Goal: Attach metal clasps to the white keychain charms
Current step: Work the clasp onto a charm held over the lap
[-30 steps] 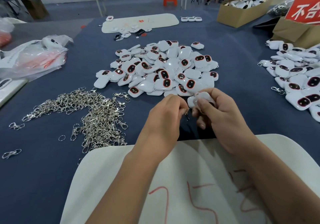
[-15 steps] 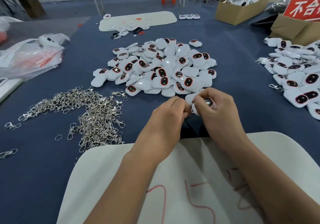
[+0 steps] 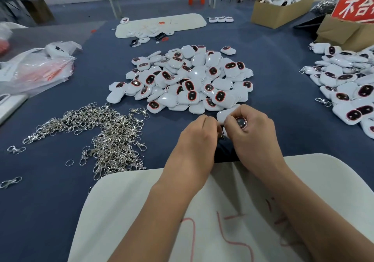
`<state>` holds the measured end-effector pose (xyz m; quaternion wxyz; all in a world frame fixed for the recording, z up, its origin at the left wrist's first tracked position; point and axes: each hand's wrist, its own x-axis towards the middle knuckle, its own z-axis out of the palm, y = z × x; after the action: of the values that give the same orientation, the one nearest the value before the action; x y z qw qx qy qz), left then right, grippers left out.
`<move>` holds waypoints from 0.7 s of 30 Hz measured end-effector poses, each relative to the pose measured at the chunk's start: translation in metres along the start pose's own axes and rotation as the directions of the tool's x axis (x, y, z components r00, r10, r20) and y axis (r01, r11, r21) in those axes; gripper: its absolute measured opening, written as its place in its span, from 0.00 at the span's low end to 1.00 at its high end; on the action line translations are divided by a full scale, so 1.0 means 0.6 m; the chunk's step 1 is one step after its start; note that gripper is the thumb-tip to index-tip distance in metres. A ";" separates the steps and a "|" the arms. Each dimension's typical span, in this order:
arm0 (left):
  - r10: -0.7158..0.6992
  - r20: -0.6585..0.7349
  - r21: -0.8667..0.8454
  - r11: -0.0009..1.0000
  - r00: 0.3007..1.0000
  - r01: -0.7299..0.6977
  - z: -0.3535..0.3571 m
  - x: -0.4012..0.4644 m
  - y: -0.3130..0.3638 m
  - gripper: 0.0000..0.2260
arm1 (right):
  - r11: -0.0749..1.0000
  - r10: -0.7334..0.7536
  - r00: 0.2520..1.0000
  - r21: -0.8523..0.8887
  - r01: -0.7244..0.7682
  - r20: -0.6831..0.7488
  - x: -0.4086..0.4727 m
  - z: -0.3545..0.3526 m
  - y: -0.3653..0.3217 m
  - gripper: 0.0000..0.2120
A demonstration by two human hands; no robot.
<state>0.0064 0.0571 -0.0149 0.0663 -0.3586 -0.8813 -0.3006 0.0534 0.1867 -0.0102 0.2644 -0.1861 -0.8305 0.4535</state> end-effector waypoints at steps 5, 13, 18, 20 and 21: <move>-0.047 -0.022 -0.188 0.981 0.999 0.042 0.000 0.002 0.002 0.07 | 0.996 0.045 0.999 0.070 -0.047 0.018 0.002 -0.001 0.002 0.09; -0.038 -0.163 -0.511 0.858 0.986 -0.052 -0.010 0.004 -0.003 0.07 | 0.844 0.207 0.964 0.468 -0.264 0.170 0.006 -0.013 0.005 0.08; -0.145 -0.160 -0.648 0.762 0.976 0.007 -0.009 0.005 -0.008 0.08 | 0.816 0.169 0.957 0.512 -0.270 0.236 0.002 -0.009 0.003 0.10; -0.161 -0.150 -0.659 0.751 0.975 0.022 -0.010 0.006 -0.009 0.08 | 0.821 0.155 0.962 0.511 -0.252 0.226 0.002 -0.009 0.003 0.10; -0.162 -0.145 -0.654 0.756 0.976 0.028 -0.009 0.006 -0.009 0.08 | 0.823 0.147 0.965 0.513 -0.242 0.219 0.002 -0.008 0.004 0.10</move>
<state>-0.0007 0.0528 -0.0119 0.0080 -0.2830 -0.7295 -0.6227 0.0557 0.1918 -0.0097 0.1865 -0.1496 -0.6667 0.7060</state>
